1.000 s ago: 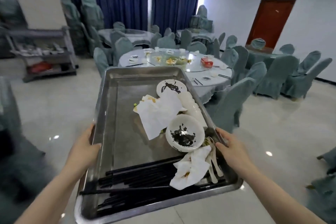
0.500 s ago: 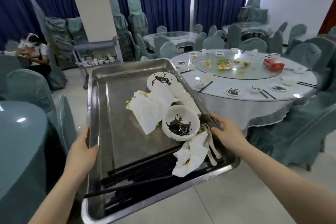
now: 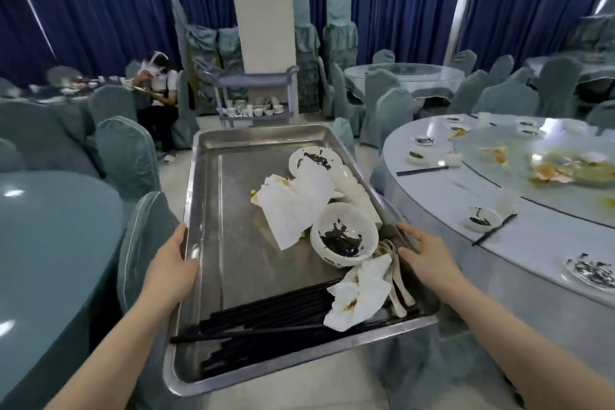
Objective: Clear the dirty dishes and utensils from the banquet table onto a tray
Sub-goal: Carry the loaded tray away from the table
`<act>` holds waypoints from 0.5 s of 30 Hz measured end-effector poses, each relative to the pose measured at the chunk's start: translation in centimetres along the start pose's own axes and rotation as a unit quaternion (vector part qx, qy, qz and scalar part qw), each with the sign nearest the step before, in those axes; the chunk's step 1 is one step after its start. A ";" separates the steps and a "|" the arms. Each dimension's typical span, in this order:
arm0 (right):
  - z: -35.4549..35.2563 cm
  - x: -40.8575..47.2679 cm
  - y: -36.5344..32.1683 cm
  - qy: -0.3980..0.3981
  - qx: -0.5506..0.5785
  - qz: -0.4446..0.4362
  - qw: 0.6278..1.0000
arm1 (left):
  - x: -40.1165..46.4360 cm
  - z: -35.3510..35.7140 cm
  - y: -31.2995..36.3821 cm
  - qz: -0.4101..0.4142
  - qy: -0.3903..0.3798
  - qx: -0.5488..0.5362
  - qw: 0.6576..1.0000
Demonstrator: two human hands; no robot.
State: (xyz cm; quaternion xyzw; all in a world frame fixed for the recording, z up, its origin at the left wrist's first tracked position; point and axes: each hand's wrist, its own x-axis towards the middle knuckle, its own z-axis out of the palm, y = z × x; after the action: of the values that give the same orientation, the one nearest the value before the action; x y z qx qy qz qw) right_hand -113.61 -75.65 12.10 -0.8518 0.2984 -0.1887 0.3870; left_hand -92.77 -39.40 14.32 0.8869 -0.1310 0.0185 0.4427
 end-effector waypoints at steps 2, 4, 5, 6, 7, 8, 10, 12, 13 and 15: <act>1.2 6.6 -0.5 -0.016 -0.006 -0.003 1.000 | 4.8 1.4 0.8 -0.011 0.014 -0.004 1.000; 2.2 12.5 -1.6 -0.031 0.007 -0.013 0.999 | 9.0 2.5 1.4 -0.004 0.023 -0.006 1.000; 2.7 15.3 -2.1 -0.038 0.017 -0.021 0.999 | 11.1 3.0 1.7 -0.005 0.032 0.000 0.999; 3.4 17.9 -2.5 -0.048 0.024 -0.028 0.998 | 13.2 3.5 1.8 -0.014 0.040 0.007 0.999; 4.2 20.4 -2.7 -0.059 0.027 -0.029 0.997 | 15.3 4.0 1.8 -0.028 0.049 0.017 0.998; 5.2 23.5 -3.0 -0.066 0.028 -0.028 0.997 | 18.1 4.7 1.6 -0.042 0.058 0.027 0.997; 7.1 28.9 -3.5 -0.071 0.018 -0.029 0.997 | 23.3 6.1 1.2 -0.058 0.065 0.040 0.995; 9.2 34.7 -4.2 -0.063 0.016 -0.036 0.997 | 29.2 7.6 0.7 -0.052 0.071 0.036 0.995; 10.2 37.0 -4.5 -0.065 0.019 -0.033 0.997 | 31.8 8.2 0.5 -0.045 0.070 0.027 0.996; 12.6 42.0 -4.9 -0.060 0.018 -0.025 0.998 | 37.4 9.9 0.1 -0.040 0.064 0.004 0.997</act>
State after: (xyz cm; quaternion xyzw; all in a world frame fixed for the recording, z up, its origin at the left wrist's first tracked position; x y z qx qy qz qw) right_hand -73.36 -93.64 11.79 -0.8615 0.2499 -0.1526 0.4149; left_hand -57.51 -55.35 13.92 0.8902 -0.0671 0.0578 0.4469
